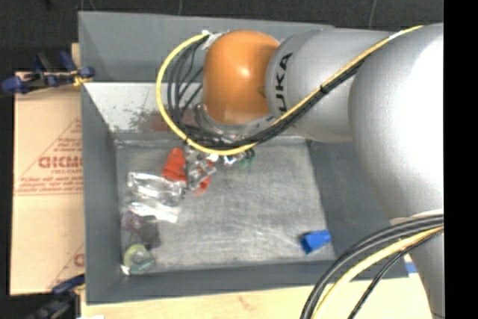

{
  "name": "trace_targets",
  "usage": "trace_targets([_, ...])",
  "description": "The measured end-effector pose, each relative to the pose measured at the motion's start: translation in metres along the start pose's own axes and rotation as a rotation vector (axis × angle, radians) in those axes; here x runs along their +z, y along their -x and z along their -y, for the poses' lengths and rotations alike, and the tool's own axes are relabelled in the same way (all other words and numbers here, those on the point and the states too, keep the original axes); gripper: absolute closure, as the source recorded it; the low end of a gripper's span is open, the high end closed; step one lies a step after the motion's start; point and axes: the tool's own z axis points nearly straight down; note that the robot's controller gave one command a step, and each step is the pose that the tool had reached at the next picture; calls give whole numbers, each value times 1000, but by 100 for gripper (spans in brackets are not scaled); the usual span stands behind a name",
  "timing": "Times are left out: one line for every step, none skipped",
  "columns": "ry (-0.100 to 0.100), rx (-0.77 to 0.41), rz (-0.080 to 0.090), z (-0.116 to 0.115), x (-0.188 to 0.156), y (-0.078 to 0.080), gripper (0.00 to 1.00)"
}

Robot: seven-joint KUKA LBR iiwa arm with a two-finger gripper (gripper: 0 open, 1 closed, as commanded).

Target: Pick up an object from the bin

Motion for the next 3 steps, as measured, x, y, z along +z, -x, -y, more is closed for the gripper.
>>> trace_targets([3, 0, -6, -2, 2, -2, 0])
trace_targets([4, 55, -4, 38, 39, -3, 0])
trace_targets([2, 107, 2, 23, 42, 8, 0])
